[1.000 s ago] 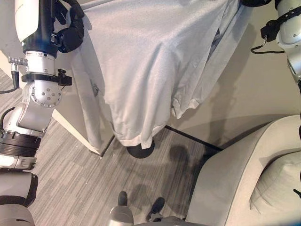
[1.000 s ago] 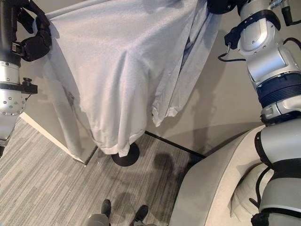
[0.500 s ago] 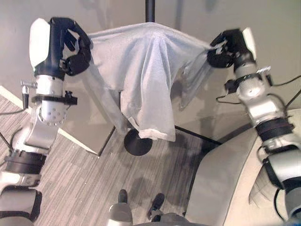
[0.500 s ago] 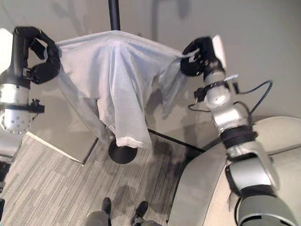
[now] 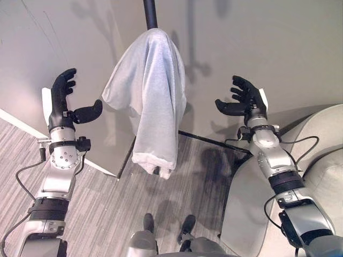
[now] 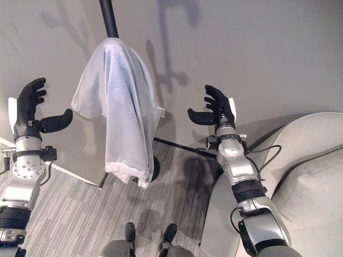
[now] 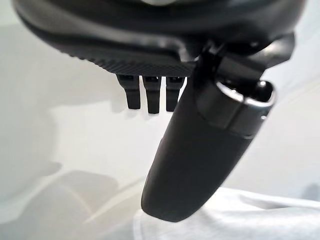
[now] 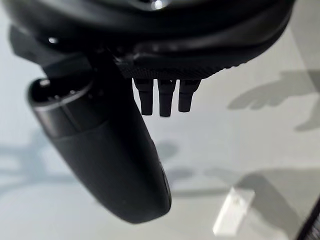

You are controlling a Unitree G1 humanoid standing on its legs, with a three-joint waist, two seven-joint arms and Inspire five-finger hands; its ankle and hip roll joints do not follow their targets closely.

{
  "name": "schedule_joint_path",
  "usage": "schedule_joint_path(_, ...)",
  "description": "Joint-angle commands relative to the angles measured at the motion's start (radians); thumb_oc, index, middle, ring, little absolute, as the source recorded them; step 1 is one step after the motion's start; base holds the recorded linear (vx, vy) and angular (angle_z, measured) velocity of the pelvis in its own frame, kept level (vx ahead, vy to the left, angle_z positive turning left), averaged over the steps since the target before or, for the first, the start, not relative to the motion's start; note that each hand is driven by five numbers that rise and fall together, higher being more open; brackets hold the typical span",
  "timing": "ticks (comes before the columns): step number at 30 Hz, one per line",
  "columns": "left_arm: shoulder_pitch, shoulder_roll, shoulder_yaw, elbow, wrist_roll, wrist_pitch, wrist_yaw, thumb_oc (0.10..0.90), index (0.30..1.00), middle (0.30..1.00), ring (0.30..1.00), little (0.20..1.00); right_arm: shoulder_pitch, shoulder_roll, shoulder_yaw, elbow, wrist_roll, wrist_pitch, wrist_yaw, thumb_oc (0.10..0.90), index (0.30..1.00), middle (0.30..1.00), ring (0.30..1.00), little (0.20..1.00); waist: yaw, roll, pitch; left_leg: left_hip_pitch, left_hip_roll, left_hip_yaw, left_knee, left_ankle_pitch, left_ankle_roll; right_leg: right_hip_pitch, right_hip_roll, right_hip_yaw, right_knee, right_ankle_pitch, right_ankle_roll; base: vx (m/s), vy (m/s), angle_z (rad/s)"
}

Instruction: Hang the clothes on the sofa on the clothes rack.

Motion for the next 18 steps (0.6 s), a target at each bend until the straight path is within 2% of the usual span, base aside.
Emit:
schedule_joint_path(1, -0.019, 0.071, 0.079, -0.035, -0.023, -0.083, 0.012, 0.800, 0.900, 0.900, 0.900, 0.900, 0.012, -0.064, -0.094, -0.163, 0.014, -0.128, 0.013, 0.800, 0.900, 0.900, 0.900, 0.900, -0.011, -0.060, -0.095, -0.004, -0.016, 0.019, -0.001, -0.121, -0.001, 0.185, -0.165, -0.053, 0.003, -0.092, 0.166, 0.00, 0.000, 0.00)
schedule_joint_path(2, 0.013, 0.058, 0.093, -0.038, -0.028, -0.084, 0.001, 0.800, 0.900, 0.900, 0.900, 0.900, 0.057, -0.070, -0.116, -0.184, 0.000, -0.127, 0.020, 0.800, 0.900, 0.900, 0.900, 0.900, -0.016, -0.059, -0.096, -0.002, -0.016, 0.019, -0.001, -0.122, 0.000, 0.187, -0.166, -0.053, 0.003, -0.092, 0.165, 0.00, 0.000, 0.00)
schedule_joint_path(3, 0.118, 0.011, 0.117, -0.086, -0.042, -0.085, -0.048, 0.800, 0.900, 0.900, 0.900, 0.900, 0.206, -0.094, -0.169, -0.230, -0.065, -0.108, 0.060, 0.800, 0.900, 0.900, 0.900, 0.900, -0.030, -0.059, -0.095, 0.003, -0.015, 0.019, -0.001, -0.123, 0.002, 0.192, -0.166, -0.055, 0.003, -0.090, 0.165, 0.00, 0.000, 0.00)
schedule_joint_path(5, 0.213, -0.042, 0.123, -0.126, -0.065, -0.076, -0.116, 0.800, 0.900, 0.900, 0.900, 0.900, 0.344, -0.123, -0.203, -0.271, -0.173, -0.067, 0.109, 0.800, 0.900, 0.900, 0.900, 0.900, -0.042, -0.059, -0.096, 0.004, -0.013, 0.017, -0.001, -0.125, 0.004, 0.194, -0.165, -0.059, 0.003, -0.093, 0.165, -0.03, -0.022, 0.06)
schedule_joint_path(6, 0.324, -0.136, 0.102, -0.111, -0.130, -0.060, -0.194, 0.800, 0.900, 0.900, 0.900, 0.900, 0.494, -0.047, -0.206, -0.247, -0.215, -0.053, 0.159, 0.800, 0.900, 0.900, 0.900, 0.900, -0.060, -0.061, -0.087, 0.009, -0.013, 0.019, -0.001, -0.127, 0.010, 0.196, -0.165, -0.053, 0.003, -0.091, 0.161, -0.03, -0.025, 0.04)
schedule_joint_path(7, 0.326, -0.136, 0.101, -0.112, -0.130, -0.060, -0.194, 0.800, 0.900, 0.900, 0.900, 0.900, 0.498, -0.046, -0.207, -0.248, -0.215, -0.053, 0.159, 0.800, 0.900, 0.900, 0.900, 0.900, -0.060, -0.061, -0.089, 0.009, -0.013, 0.019, -0.001, -0.128, 0.010, 0.196, -0.165, -0.053, 0.003, -0.091, 0.161, -0.04, -0.028, -0.01)
schedule_joint_path(9, 0.373, -0.195, 0.069, -0.056, -0.153, -0.037, -0.239, 0.800, 0.900, 0.900, 0.900, 0.900, 0.572, 0.013, -0.204, -0.192, -0.262, -0.038, 0.171, 0.800, 0.900, 0.900, 0.900, 0.900, -0.072, -0.057, -0.087, 0.009, -0.012, 0.022, -0.001, -0.129, 0.014, 0.193, -0.164, -0.051, 0.003, -0.089, 0.160, -0.02, -0.012, -0.06)
schedule_joint_path(10, 0.414, -0.226, 0.035, 0.011, -0.120, -0.025, -0.271, 0.800, 0.900, 0.900, 0.900, 0.900, 0.626, 0.080, -0.201, -0.127, -0.280, -0.032, 0.173, 0.800, 0.900, 0.900, 0.900, 0.900, -0.083, -0.052, -0.084, 0.013, -0.010, 0.027, -0.001, -0.131, 0.018, 0.194, -0.164, -0.045, 0.003, -0.087, 0.159, -0.02, -0.006, -0.05)
schedule_joint_path(11, 0.424, -0.249, 0.018, 0.055, -0.114, -0.013, -0.275, 0.800, 0.900, 0.900, 0.900, 0.900, 0.650, 0.112, -0.192, -0.088, -0.278, -0.029, 0.166, 0.800, 0.900, 0.900, 0.900, 0.900, -0.088, -0.049, -0.084, 0.016, -0.010, 0.028, -0.001, -0.131, 0.020, 0.195, -0.163, -0.044, 0.003, -0.087, 0.158, 0.00, 0.000, 0.00)
schedule_joint_path(12, 0.424, -0.249, 0.018, 0.056, -0.114, -0.014, -0.275, 0.800, 0.900, 0.900, 0.900, 0.900, 0.650, 0.112, -0.192, -0.088, -0.278, -0.030, 0.166, 0.800, 0.900, 0.900, 0.900, 0.900, -0.088, -0.049, -0.084, 0.016, -0.010, 0.028, -0.001, -0.131, 0.020, 0.195, -0.163, -0.044, 0.003, -0.087, 0.158, -0.01, -0.005, -0.06)
schedule_joint_path(14, 0.435, -0.299, -0.043, 0.195, -0.072, 0.010, -0.282, 0.800, 0.900, 0.900, 0.900, 0.900, 0.701, 0.199, -0.164, 0.049, -0.278, -0.018, 0.145, 0.800, 0.900, 0.900, 0.900, 0.900, -0.107, -0.041, -0.081, 0.022, -0.009, 0.037, -0.001, -0.130, 0.022, 0.194, -0.161, -0.038, 0.005, -0.085, 0.156, -0.03, -0.009, -0.18)
schedule_joint_path(18, 0.390, -0.337, -0.150, 0.450, 0.024, 0.019, -0.278, 0.800, 0.900, 0.900, 0.900, 0.900, 0.703, 0.257, -0.093, 0.301, -0.304, -0.006, 0.122, 0.800, 0.900, 0.900, 0.900, 0.900, -0.135, -0.025, -0.081, 0.029, -0.004, 0.052, -0.001, -0.126, 0.021, 0.191, -0.153, -0.027, 0.007, -0.094, 0.151, -0.03, -0.009, -0.12)
